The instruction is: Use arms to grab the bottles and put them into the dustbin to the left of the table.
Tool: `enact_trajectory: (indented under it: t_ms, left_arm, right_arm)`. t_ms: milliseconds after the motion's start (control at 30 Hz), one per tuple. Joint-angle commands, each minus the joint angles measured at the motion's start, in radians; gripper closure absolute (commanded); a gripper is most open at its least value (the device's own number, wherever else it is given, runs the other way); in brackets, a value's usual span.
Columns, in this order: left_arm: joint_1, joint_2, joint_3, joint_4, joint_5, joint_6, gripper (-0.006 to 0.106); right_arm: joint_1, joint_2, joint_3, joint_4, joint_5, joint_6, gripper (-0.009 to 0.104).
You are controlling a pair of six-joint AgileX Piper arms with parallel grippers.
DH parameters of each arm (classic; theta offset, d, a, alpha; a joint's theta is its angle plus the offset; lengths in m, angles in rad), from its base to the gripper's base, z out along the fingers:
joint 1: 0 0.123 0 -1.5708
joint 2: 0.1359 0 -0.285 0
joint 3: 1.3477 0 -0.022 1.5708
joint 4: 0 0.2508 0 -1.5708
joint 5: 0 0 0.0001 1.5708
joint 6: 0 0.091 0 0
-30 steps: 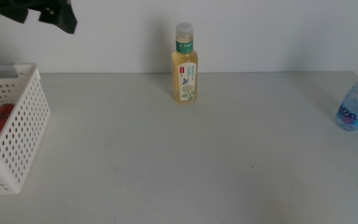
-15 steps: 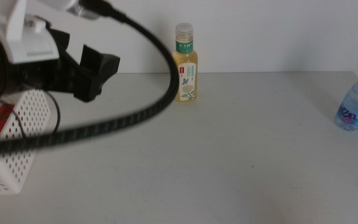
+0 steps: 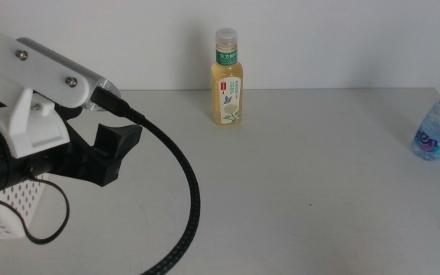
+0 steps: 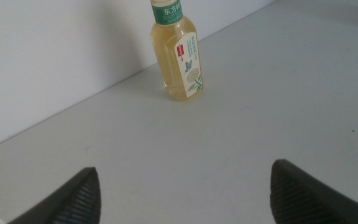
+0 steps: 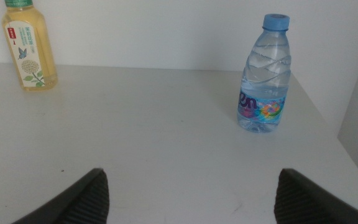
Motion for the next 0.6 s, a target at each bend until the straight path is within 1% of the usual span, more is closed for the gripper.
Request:
enact_trajectory:
  t_ms: [0, 133, 300, 433, 567]
  left_arm:
    - [0.001, -0.017, -0.029, -0.002, -0.083, -0.014, 0.007]
    - [0.001, -0.01, -0.026, -0.002, -0.097, -0.014, 0.007]
    - [0.001, 0.048, 0.015, -0.007, -0.251, -0.013, 0.007]
    - [-0.01, 0.12, 0.024, -0.043, -0.335, -0.034, 0.007]
    - [-0.023, 0.214, 0.024, -0.043, -0.426, -0.034, 0.007]
  right_arm:
    - [0.003, -0.014, -0.011, -0.006, -0.075, -0.008, 0.027]
    - [0.003, -0.014, -0.011, -0.006, -0.075, -0.008, 0.027]
    - [0.003, -0.014, -0.011, -0.006, -0.075, -0.008, 0.027]
    - [0.003, -0.014, -0.011, -0.006, -0.075, -0.008, 0.027]
    - [0.003, -0.014, -0.011, -0.006, -0.075, -0.008, 0.027]
